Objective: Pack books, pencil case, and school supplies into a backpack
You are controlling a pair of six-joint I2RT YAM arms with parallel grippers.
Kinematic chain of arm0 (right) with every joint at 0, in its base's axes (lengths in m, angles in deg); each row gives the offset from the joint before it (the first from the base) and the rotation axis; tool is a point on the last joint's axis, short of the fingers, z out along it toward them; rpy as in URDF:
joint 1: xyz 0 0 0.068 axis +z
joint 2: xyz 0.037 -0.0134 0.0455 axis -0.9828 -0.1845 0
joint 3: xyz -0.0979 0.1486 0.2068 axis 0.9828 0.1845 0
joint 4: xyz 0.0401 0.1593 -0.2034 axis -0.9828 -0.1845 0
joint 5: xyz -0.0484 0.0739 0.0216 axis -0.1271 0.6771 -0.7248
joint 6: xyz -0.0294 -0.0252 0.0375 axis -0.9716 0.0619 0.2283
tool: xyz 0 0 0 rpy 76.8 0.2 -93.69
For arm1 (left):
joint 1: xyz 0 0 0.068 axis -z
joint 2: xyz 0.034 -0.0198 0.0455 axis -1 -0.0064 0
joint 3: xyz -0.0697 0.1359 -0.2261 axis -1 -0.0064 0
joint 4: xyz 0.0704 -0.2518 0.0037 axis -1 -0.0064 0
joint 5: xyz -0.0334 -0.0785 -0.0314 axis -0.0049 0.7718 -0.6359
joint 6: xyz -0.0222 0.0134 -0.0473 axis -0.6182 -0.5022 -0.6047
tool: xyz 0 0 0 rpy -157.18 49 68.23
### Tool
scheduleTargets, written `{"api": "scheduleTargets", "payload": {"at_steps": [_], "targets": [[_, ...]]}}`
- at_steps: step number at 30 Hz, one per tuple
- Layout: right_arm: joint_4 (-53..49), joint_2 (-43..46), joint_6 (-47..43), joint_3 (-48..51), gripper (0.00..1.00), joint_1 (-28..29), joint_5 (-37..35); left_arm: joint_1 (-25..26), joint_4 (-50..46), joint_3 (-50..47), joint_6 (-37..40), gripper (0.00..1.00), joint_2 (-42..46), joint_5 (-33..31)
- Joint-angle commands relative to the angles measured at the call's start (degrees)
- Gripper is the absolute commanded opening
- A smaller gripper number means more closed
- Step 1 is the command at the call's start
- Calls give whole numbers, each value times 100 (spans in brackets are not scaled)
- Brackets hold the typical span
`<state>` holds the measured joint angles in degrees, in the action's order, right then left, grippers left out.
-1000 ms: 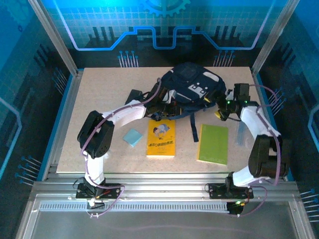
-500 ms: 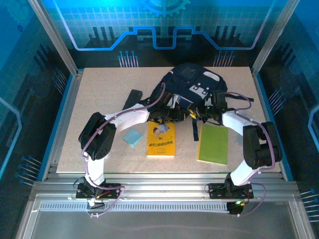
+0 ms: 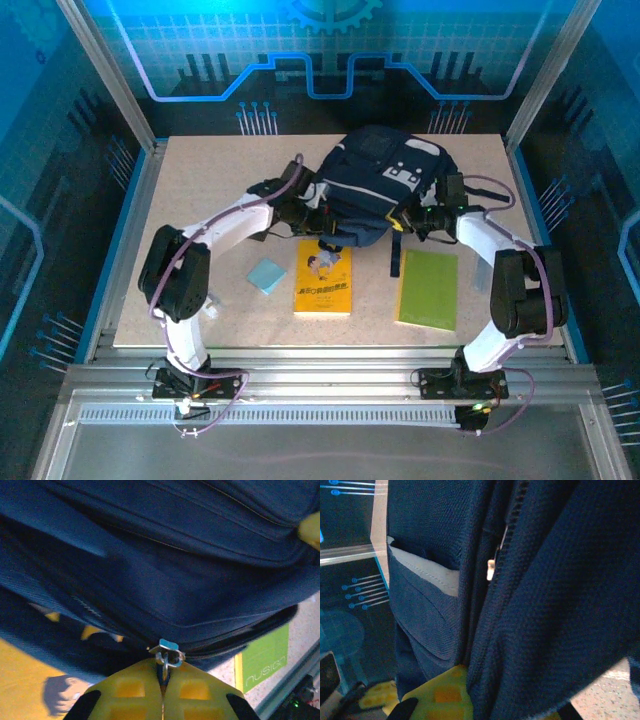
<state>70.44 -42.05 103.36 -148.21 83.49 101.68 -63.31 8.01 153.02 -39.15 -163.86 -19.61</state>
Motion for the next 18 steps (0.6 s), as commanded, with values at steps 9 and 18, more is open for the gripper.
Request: {"api": "scheduleTargets", "payload": {"at_steps": [9,18], "targets": [[-1488,-732,-2024,-1746,0,-571,-1181,157,-824,287,337,0,354,-459],[-1836,-1317,-1734,-2532,28,-645,-1374,1105,300,442,-573,0,204,310]]}}
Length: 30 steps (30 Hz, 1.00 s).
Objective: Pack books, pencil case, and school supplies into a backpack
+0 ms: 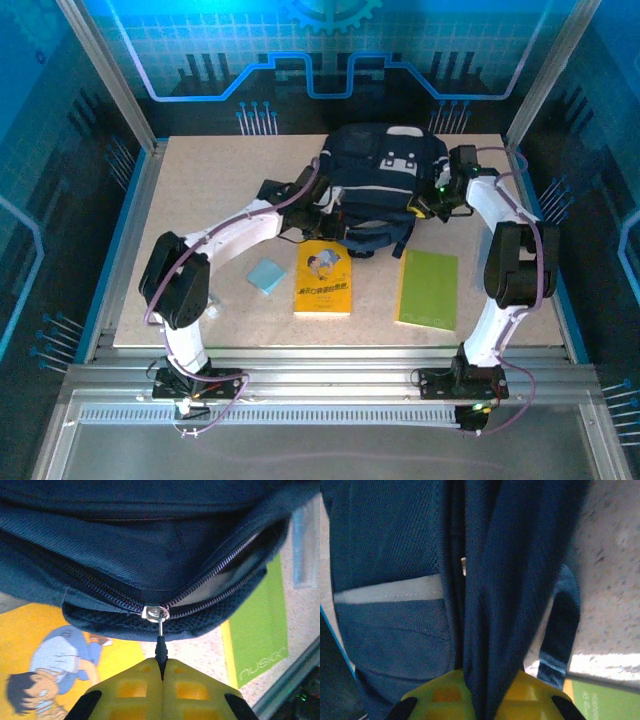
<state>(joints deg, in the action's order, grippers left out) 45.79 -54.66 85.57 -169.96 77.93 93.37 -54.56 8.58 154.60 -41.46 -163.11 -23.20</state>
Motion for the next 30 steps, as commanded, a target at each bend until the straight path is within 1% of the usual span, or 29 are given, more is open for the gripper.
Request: {"api": "scheduleTargets", "payload": {"at_steps": [1,2,3,7,9,10,11,14,15,18,21,23,24,25,26,27,28,29,30], "targets": [[564,15,95,-306,60,-107,-566,283,338,354,-417,0,43,729],[548,108,118,-229,71,-120,-567,319,431,416,-474,0,-33,775],[531,226,124,-129,76,-128,-580,367,520,485,-536,0,-109,836],[435,1067,118,630,88,-160,-795,531,626,850,-559,0,-397,914],[515,1550,222,1108,92,-173,-701,570,614,987,-536,0,-537,937],[593,1814,318,1375,97,-173,-549,589,591,1062,-534,0,-624,943],[705,1973,431,1578,99,-168,-374,600,576,1102,-535,0,-687,954],[1177,2290,935,2140,100,-104,219,604,587,1126,-558,0,-789,973],[1307,2322,1094,2262,100,-58,298,614,584,1117,-572,0,-795,972],[1747,2230,1483,2476,100,179,376,625,637,1043,-586,0,-745,991],[2231,1894,1857,2526,96,444,522,637,741,909,-611,0,-643,965],[2455,1698,2032,2530,90,617,477,634,805,801,-619,0,-573,915],[2482,1608,2066,2508,82,706,396,641,827,736,-612,0,-539,868],[2486,1569,2060,2500,69,742,323,633,858,673,-604,0,-507,831],[2471,1537,2053,2517,48,760,233,633,875,601,-586,0,-489,797],[2500,1536,2077,2556,33,749,195,625,889,544,-577,0,-478,762],[2602,1563,2113,2631,14,704,192,629,891,466,-538,0,-478,714],[2666,1596,2150,2683,0,655,218,618,877,399,-511,0,-495,680],[2705,1657,2188,2720,0,593,241,600,842,342,-484,0,-512,654]]}}
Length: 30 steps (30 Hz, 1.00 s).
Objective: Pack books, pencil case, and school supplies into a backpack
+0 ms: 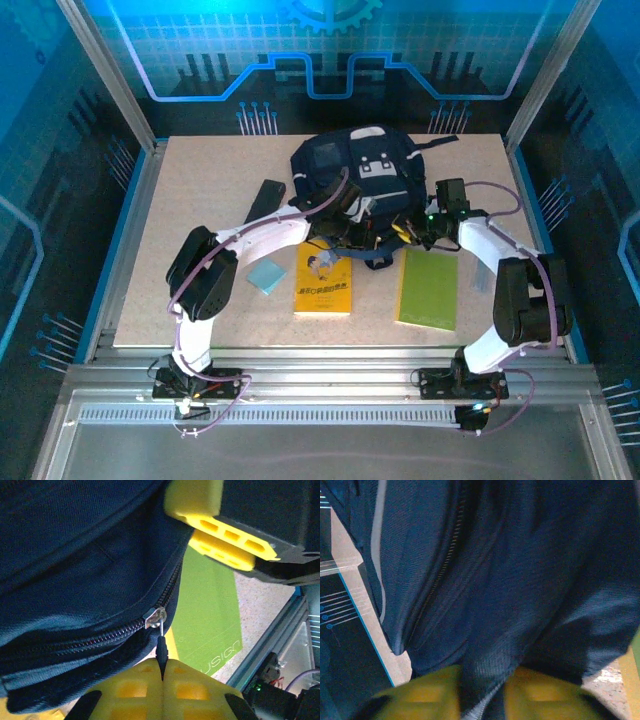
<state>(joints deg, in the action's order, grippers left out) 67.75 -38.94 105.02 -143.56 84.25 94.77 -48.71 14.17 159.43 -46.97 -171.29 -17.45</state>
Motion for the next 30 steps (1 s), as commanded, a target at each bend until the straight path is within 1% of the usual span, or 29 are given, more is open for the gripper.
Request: {"api": "scheduleTargets", "payload": {"at_steps": [1,6,8,13,18,22,26,28,30], "targets": [[529,153,244,110,0,-73,109,-2,244,-222,106,0,279,40],[300,601,85,115,0,-198,-79,-203,36,-759,259,0,331,-420],[150,728,-19,76,0,-233,-131,-412,122,-1052,216,0,436,-563],[97,763,-93,90,0,-366,-50,-756,262,-1513,193,0,609,-759],[-75,753,-326,19,0,-454,-37,-1188,282,-1761,331,0,796,-1317],[-261,762,-556,-54,0,-566,-6,-1624,311,-1873,461,0,924,-1425],[-396,740,-758,-179,0,-667,-22,-1734,52,-1817,697,0,996,-1425],[-489,681,-904,-301,0,-714,-39,-1742,-50,-1786,828,0,1012,-1578],[-548,610,-1024,-426,0,-779,44,-1765,-30,-1745,941,0,1002,-1876]]}}
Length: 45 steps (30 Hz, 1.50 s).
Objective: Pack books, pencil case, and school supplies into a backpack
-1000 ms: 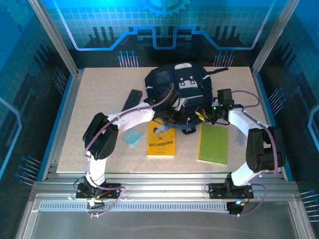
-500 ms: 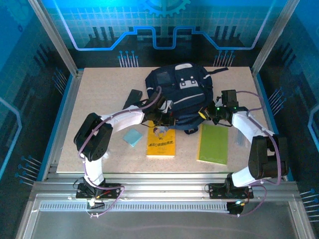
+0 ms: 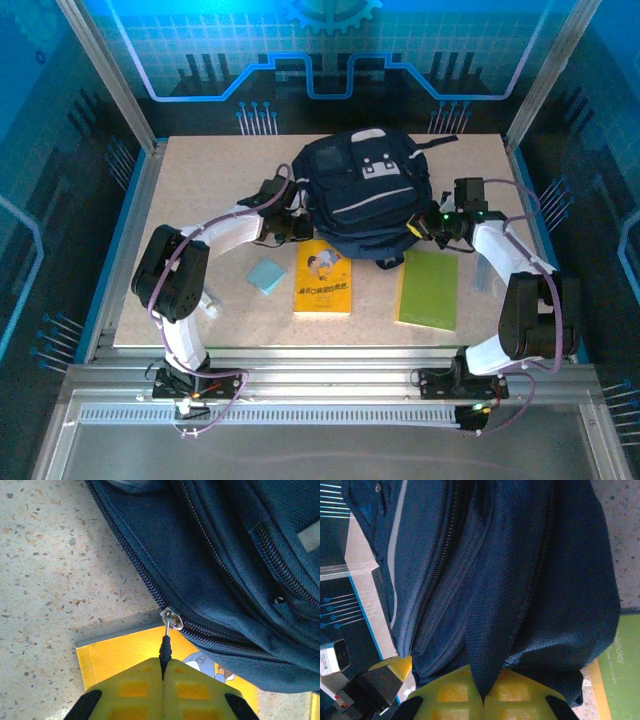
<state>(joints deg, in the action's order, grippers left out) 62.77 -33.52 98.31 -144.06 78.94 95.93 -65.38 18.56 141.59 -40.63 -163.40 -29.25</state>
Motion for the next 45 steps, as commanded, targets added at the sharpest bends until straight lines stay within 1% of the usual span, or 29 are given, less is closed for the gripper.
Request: {"api": "scheduleTargets", "payload": {"at_steps": [1,5,7,9,11,13,14,19,23,25,26,27,28,29,30,31,32,35,37,40,42,45], "targets": [[-52,28,-400,-428,0,-285,34,-139,-347,34,333,0,210,-799],[-122,-1,-650,-567,0,-309,302,-343,583,-62,251,0,46,-1325],[-193,51,-754,-541,0,-309,337,-423,920,-6,196,0,-133,-1884],[-297,94,-883,-515,0,-309,344,-468,1192,81,194,0,-284,-2313],[-398,105,-1020,-509,0,-313,391,-536,1544,168,273,0,-437,-2595],[-516,110,-1134,-510,0,-309,415,-683,1856,349,391,0,-664,-2525],[-555,129,-1173,-505,0,-309,400,-758,1818,521,419,0,-788,-2433],[-622,176,-1247,-514,0,-318,377,-995,1113,1660,460,0,-1512,-2228],[-503,136,-1183,-556,0,-190,474,-1098,925,1977,275,0,-1643,-2300],[-491,99,-1216,-613,0,-22,471,-1101,825,2015,154,0,-1561,-2207],[-515,67,-1233,-653,0,63,465,-1103,792,1992,72,11,-1489,-2086],[-554,39,-1259,-700,8,135,478,-1098,751,1935,-25,25,-1403,-1972],[-606,18,-1265,-731,19,198,457,-1098,734,1860,-127,35,-1309,-1881],[-633,30,-1245,-738,45,247,457,-1098,723,1743,-233,44,-1170,-1743],[-662,71,-1216,-721,64,300,449,-1098,717,1604,-328,51,-1018,-1619],[-688,138,-1183,-697,72,347,445,-1098,675,1481,-405,58,-878,-1539],[-729,246,-1164,-660,76,408,406,-1100,611,1334,-519,61,-695,-1448],[-1012,595,-1233,-587,78,644,166,-1093,572,733,-738,64,-58,-1174],[-1251,746,-1327,-562,78,911,-16,-1089,610,250,-865,64,390,-990],[-1509,791,-1337,-496,78,1414,-226,-1082,585,-446,-1125,65,993,-504],[-1453,782,-1200,-360,76,1793,-340,-1025,602,-970,-1345,67,1440,-147],[-1055,752,-923,-47,72,2298,-496,-790,551,-1643,-1588,67,2014,-5]]}}
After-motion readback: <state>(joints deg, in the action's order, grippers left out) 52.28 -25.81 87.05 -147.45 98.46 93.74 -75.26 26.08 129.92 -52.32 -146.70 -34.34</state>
